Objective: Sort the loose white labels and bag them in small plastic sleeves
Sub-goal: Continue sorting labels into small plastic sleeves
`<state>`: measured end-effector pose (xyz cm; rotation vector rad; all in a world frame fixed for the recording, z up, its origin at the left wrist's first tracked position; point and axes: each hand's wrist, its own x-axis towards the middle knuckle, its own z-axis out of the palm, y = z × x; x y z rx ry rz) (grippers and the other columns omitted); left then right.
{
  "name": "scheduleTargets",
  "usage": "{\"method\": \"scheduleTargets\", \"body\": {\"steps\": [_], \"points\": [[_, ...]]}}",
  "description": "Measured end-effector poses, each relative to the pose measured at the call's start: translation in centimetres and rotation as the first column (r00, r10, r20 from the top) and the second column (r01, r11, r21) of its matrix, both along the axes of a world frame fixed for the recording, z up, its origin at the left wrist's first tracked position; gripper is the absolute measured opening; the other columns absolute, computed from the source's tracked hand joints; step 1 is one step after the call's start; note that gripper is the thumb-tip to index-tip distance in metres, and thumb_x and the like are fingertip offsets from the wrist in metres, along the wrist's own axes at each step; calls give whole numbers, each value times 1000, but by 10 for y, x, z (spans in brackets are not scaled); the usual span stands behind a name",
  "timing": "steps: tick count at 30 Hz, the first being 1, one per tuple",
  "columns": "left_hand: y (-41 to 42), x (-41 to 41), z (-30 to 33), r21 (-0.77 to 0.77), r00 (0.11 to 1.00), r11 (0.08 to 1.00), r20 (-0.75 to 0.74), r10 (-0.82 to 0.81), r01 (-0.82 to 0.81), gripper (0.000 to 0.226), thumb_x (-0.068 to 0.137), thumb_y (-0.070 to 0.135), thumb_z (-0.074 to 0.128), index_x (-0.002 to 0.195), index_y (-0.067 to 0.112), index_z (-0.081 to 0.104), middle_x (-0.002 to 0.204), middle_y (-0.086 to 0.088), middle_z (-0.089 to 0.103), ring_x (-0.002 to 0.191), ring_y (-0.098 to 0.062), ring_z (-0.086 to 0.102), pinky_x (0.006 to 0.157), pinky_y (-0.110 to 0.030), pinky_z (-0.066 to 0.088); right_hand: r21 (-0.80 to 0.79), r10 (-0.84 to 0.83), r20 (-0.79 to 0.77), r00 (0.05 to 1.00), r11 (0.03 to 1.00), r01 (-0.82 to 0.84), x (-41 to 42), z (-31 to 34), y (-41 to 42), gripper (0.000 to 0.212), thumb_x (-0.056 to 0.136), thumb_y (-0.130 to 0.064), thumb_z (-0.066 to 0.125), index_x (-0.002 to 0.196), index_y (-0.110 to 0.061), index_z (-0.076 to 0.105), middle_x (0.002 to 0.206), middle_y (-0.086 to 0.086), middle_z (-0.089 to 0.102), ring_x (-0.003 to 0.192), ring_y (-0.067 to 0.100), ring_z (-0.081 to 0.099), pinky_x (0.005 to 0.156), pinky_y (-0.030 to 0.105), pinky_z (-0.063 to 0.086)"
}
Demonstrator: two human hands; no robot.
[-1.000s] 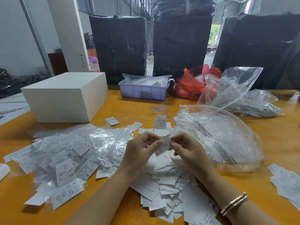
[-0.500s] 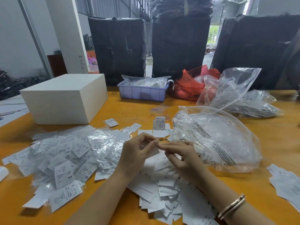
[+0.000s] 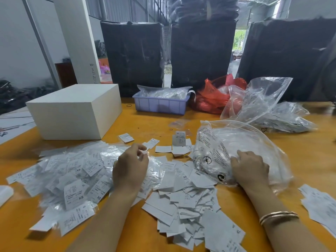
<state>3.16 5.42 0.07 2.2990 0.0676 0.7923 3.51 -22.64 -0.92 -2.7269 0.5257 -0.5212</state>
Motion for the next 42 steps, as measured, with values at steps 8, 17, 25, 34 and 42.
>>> {"method": "scheduleTargets", "body": {"steps": [8,17,25,34,42], "points": [[-5,-1,1,271,997,962,81,5,-27,22,84,14,69,105,19,68,103,-4,66,98,-25,58,78,-33,35,79,19,144,989,996,-31,-1,2,0,13,88,-27,61,93,-22,72,104,6,67,101,30,55,84,38,35],[-22,-7,2,219,907,916,186,-379,337,11,85,13,64,92,14,71,93,0,67,93,-21,60,80,-39,49,88,75,673,736,980,-180,-11,12,14,8,81,-6,71,84,-12,67,81,4,68,80,27,59,75,32,22],[-31,-13,3,-239,689,689,-97,-718,684,36,85,49,57,118,34,56,105,18,60,94,8,56,73,-7,42,459,497,665,558,318,-830,-26,10,67,30,83,6,63,98,-18,52,78,6,65,66,20,67,68,32,55],[-33,-8,2,-599,768,591,64,-637,540,3,85,13,69,83,10,68,76,3,72,76,-6,67,67,-13,48,452,531,527,664,486,-748,-26,8,76,22,90,-20,58,109,-31,55,88,0,65,79,12,63,71,23,50],[-32,-4,-3,-677,834,562,141,-534,474,9,83,11,70,89,17,66,83,-2,73,85,-16,69,74,-19,53,-21,514,-22,858,857,-514,-21,-4,89,36,88,-53,51,111,-29,64,106,-8,49,111,14,39,83,31,22]]}}
